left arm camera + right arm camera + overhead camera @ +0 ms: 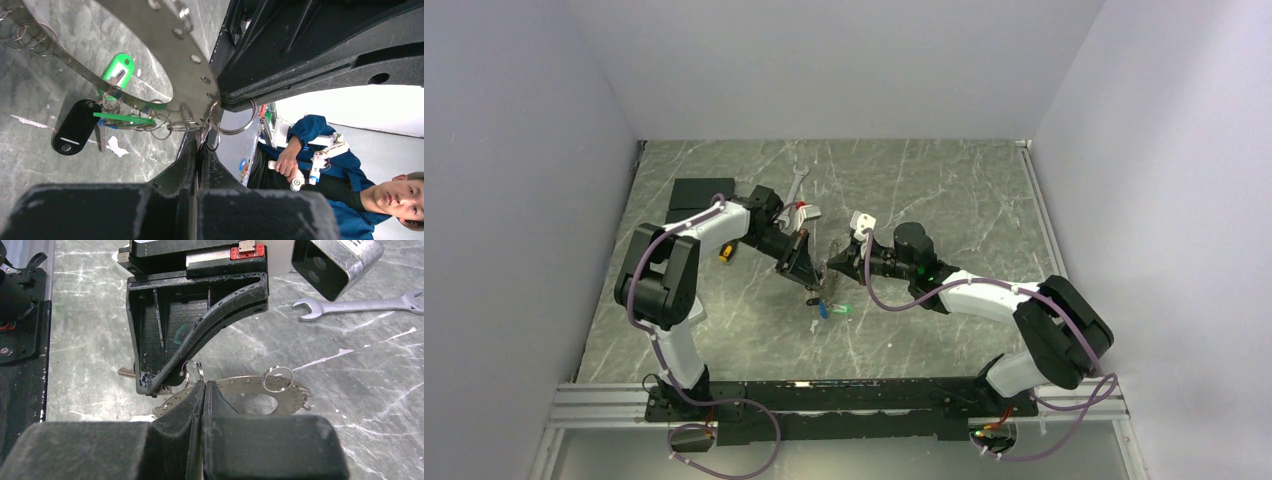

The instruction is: Remove the keys from the keyring

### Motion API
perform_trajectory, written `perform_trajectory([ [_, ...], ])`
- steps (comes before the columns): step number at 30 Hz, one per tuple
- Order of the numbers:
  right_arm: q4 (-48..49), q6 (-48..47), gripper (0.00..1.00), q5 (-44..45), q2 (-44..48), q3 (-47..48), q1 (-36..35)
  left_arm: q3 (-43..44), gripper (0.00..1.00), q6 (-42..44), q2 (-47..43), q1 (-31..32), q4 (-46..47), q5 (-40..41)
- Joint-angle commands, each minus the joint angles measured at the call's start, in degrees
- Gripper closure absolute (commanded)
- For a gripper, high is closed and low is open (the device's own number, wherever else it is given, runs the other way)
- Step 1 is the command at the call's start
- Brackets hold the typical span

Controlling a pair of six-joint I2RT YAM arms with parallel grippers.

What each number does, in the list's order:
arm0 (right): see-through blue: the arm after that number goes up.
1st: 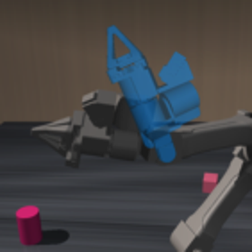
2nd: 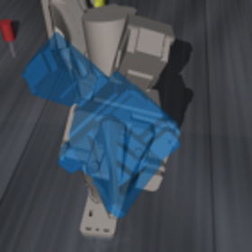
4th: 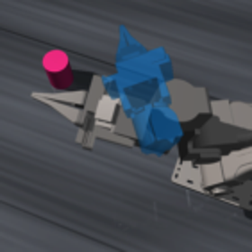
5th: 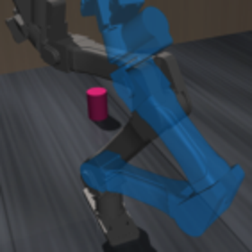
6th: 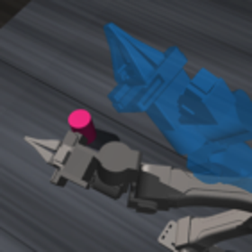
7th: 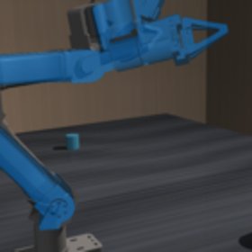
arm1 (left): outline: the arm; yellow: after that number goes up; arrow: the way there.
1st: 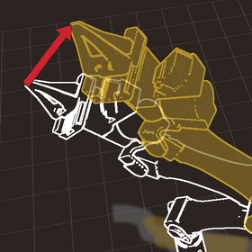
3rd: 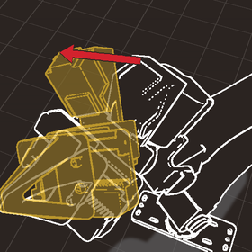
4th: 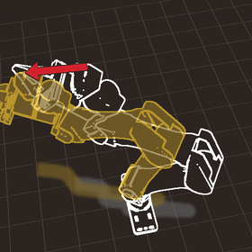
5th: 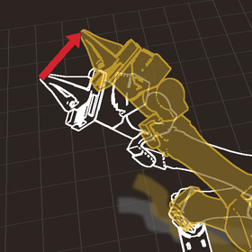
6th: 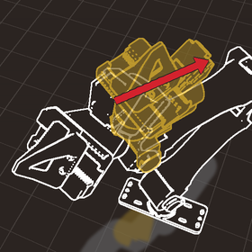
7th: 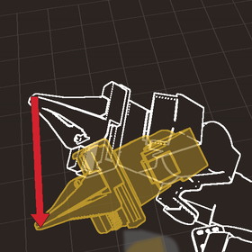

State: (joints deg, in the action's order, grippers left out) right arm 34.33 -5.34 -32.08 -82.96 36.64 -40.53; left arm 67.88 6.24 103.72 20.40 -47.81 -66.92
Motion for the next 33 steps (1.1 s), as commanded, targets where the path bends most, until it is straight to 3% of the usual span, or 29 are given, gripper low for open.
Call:
perform_trajectory([
  [1, 7.8, 1.6, 1.0, -0.5, 0.4, 0.9, 0.3, 2.1, 1.0, 0.2, 1.6, 1.3, -1.6, -0.1],
  [9, 7.7, 1.7, 1.0, -1.0, 0.2, 0.8, 0.4, 3.1, 1.0, 0.0, 3.7, 1.3, -1.8, -1.3],
  [20, 16.0, 7.7, 1.0, -7.4, 0.4, -1.3, 1.9, 3.5, 1.0, -0.6, 6.1, 1.3, -1.5, -3.9],
  [33, 21.6, 11.2, 1.0, -8.4, -0.8, -1.7, 2.0, 4.2, 1.0, -1.3, 9.1, 1.7, -1.3, -8.4],
])
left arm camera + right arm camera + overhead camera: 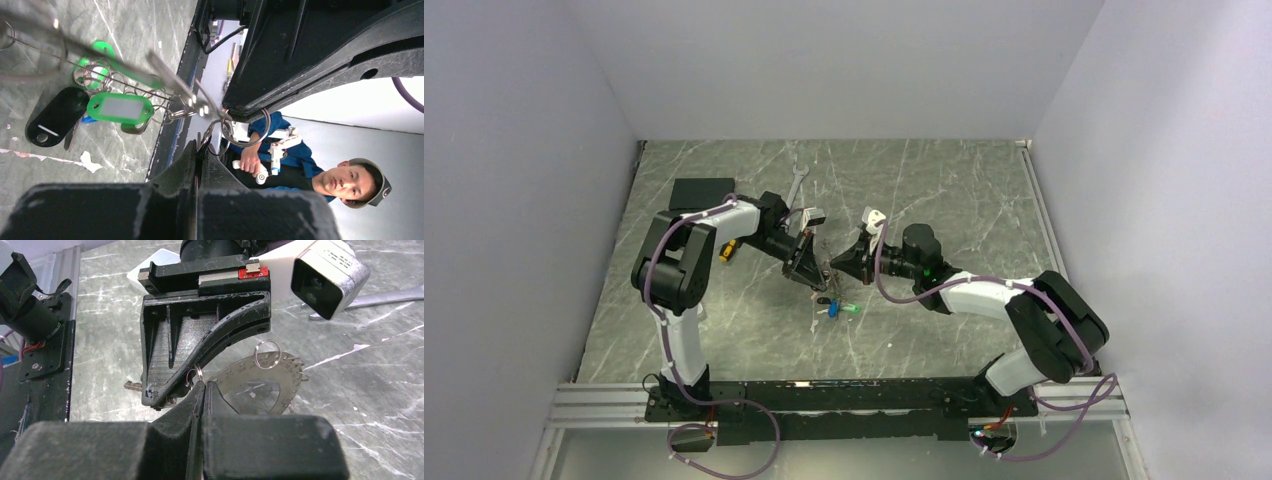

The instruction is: Remove the keys from the keyring

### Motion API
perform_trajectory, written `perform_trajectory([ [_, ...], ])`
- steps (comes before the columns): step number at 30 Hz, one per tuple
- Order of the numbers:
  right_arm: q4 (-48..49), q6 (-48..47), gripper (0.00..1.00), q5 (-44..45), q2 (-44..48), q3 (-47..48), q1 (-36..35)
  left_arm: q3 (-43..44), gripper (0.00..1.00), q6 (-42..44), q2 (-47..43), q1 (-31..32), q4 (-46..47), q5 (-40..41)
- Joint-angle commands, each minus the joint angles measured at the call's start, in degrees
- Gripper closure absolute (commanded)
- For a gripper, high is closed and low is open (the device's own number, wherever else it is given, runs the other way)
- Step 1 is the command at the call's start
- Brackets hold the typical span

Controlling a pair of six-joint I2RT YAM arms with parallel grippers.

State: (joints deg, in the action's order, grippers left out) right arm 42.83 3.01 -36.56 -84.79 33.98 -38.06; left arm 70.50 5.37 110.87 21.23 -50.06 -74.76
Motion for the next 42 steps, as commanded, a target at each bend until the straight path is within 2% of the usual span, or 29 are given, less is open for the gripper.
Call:
perform_trajectory([
  [1, 13.3, 2.9, 1.0, -4.1, 1.0, 0.8, -0.5, 1.8, 1.0, -0.3, 2.3, 0.9, 0.6, -0.7],
  [8, 14.1, 3.0, 1.0, -4.0, 1.0, 0.4, -0.5, 2.3, 1.0, -0.8, 3.8, 0.9, 0.8, -2.1],
  [18, 5.4, 1.4, 1.0, 12.7, 1.0, 2.8, -0.8, -0.8, 1.0, -3.2, 0.3, 1.3, 3.5, -0.3],
  [24, 2.7, -0.8, 1.0, 16.8, 1.3, 3.2, -0.8, -1.7, 1.0, -2.2, -2.5, 1.0, 2.4, 1.2],
  [30, 0.2, -4.9, 1.0, 17.7, 1.7, 3.4, -0.7, -0.4, 1.0, 1.1, -5.3, -2.3, -2.3, 2.3],
  [37, -2.4, -7.0, 1.0, 15.2, 1.4, 4.2, -1.2, 6.3, 1.0, 9.1, -5.3, -4.9, -12.0, 4.2],
  [42, -4.1, -8.3, 1.0, 14.4, 1.4, 4.8, -2.2, 8.8, 1.0, 9.3, -6.0, -4.9, -12.5, 6.4],
])
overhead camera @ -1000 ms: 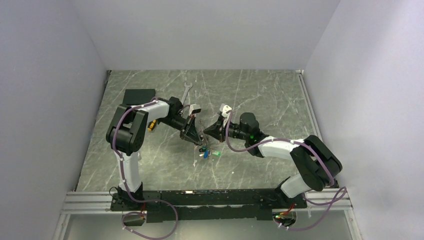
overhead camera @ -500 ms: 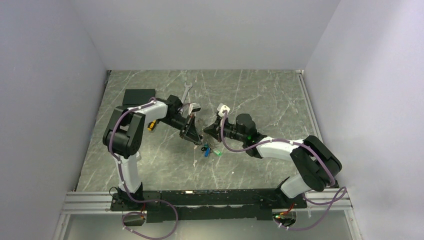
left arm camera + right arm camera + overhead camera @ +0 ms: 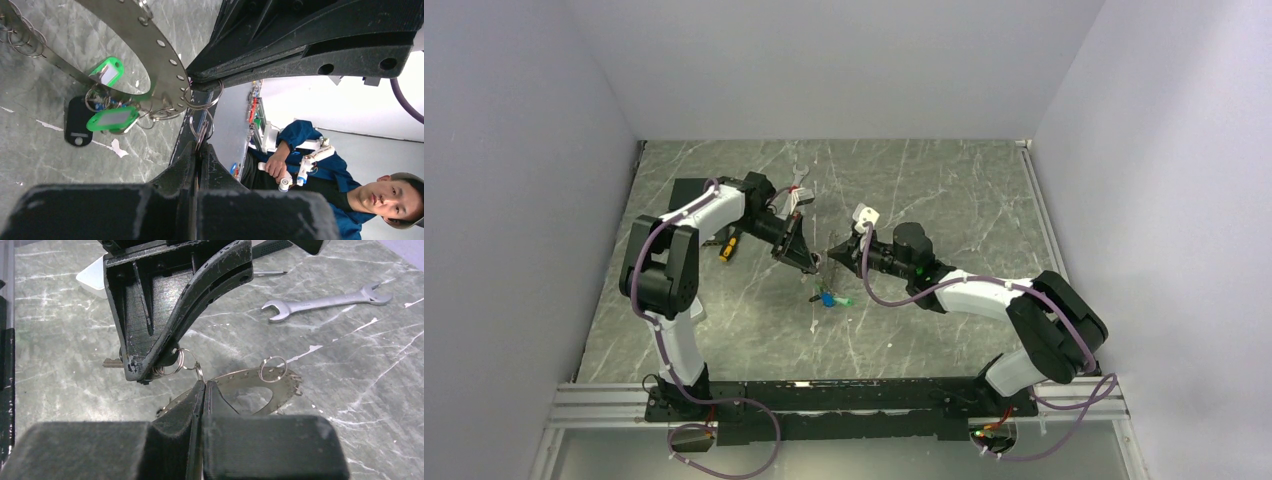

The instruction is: Remove the keys from the keyring

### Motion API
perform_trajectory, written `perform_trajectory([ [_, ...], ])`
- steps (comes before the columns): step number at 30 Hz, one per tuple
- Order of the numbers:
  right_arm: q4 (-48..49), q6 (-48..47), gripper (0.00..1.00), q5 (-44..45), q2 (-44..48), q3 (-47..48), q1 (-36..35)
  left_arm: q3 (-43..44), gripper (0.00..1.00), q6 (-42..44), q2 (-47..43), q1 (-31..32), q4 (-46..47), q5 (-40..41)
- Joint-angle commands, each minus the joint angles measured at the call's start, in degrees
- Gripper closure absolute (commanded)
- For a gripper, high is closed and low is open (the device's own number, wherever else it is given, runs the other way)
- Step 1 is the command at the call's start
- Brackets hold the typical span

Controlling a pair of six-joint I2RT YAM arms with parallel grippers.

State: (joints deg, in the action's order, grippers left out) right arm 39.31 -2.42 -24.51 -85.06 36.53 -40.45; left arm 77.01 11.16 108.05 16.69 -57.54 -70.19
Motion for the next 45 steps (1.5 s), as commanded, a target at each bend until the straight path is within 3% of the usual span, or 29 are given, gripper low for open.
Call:
perform_trajectory([
  [1, -1.1, -2.9, 1.0, 2.2, 1.6, 2.5, 0.0, 2.7, 1.0, 3.5, -3.5, -0.3, -5.0, 2.3],
  [24, -7.1, -3.8, 1.0, 3.0, 0.8, 6.2, -1.7, 12.3, 1.0, 9.3, -4.6, 6.6, -11.1, 12.0],
  [35, -6.3, -2.8, 1.0, 4.0, 1.4, 5.9, -1.7, 11.2, 1.0, 13.7, -7.9, 6.9, -11.7, 17.7],
  [45, -5.7, -6.1, 1.0, 3.0, 2.6, 5.1, -1.7, 6.8, 1.0, 15.7, -13.0, 6.9, -4.2, 25.6],
])
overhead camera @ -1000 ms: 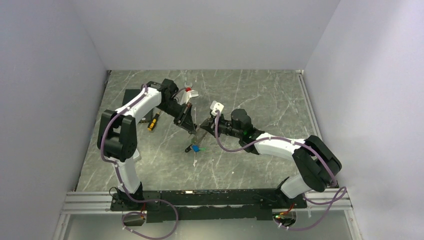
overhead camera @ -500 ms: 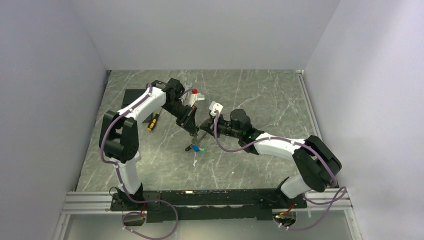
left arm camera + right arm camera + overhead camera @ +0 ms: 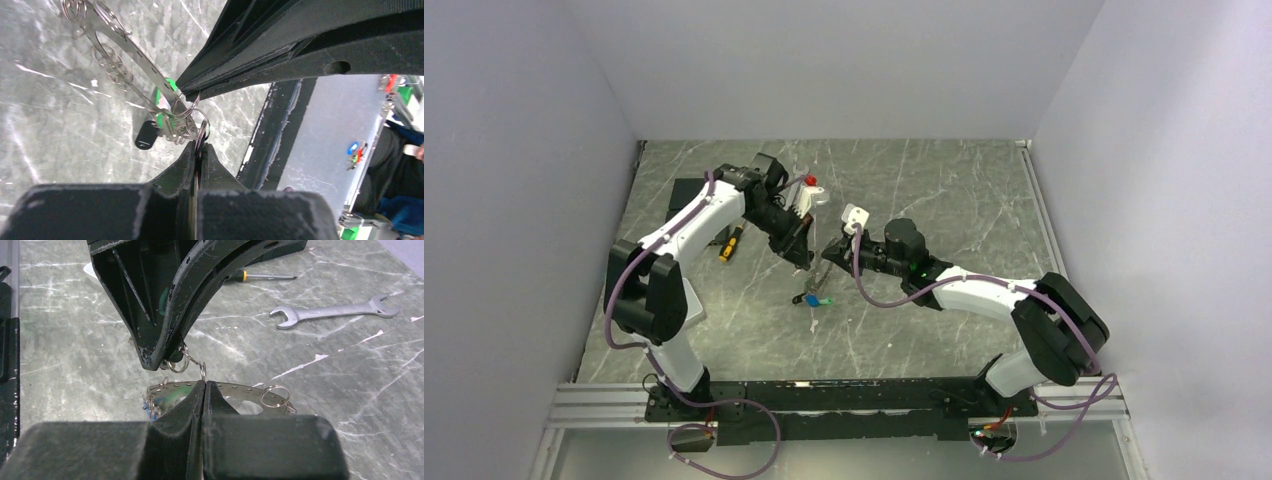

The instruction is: Remove the keys from the keyring

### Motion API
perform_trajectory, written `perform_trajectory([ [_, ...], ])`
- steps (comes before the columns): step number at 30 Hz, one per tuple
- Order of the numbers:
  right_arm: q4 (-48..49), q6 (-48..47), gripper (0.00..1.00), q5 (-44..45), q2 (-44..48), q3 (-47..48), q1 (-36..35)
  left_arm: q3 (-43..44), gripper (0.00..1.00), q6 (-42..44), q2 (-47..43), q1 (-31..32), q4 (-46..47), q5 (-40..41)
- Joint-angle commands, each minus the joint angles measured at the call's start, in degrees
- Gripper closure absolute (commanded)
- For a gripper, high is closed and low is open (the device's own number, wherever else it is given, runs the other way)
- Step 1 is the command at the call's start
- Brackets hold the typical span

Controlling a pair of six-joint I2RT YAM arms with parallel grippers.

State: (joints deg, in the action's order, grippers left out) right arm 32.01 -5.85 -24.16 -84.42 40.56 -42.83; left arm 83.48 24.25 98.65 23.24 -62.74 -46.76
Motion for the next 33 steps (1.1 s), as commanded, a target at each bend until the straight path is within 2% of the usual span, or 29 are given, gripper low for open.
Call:
perform_trajectory([
  [1, 1.6, -2.9, 1.0, 2.9, 2.1, 1.1, 0.8, 0.3, 1.0, 2.7, -3.7, 0.3, 1.5, 2.7],
  [15, 3.3, -10.3, 1.0, -4.2, 4.1, -0.9, 0.8, 1.1, 1.0, 6.6, -4.1, 1.5, 4.2, 9.3],
  [33, 1.7, -10.3, 1.0, -6.8, 3.7, -0.1, 0.6, 4.6, 1.0, 4.8, -1.2, 2.2, 3.5, 5.2],
])
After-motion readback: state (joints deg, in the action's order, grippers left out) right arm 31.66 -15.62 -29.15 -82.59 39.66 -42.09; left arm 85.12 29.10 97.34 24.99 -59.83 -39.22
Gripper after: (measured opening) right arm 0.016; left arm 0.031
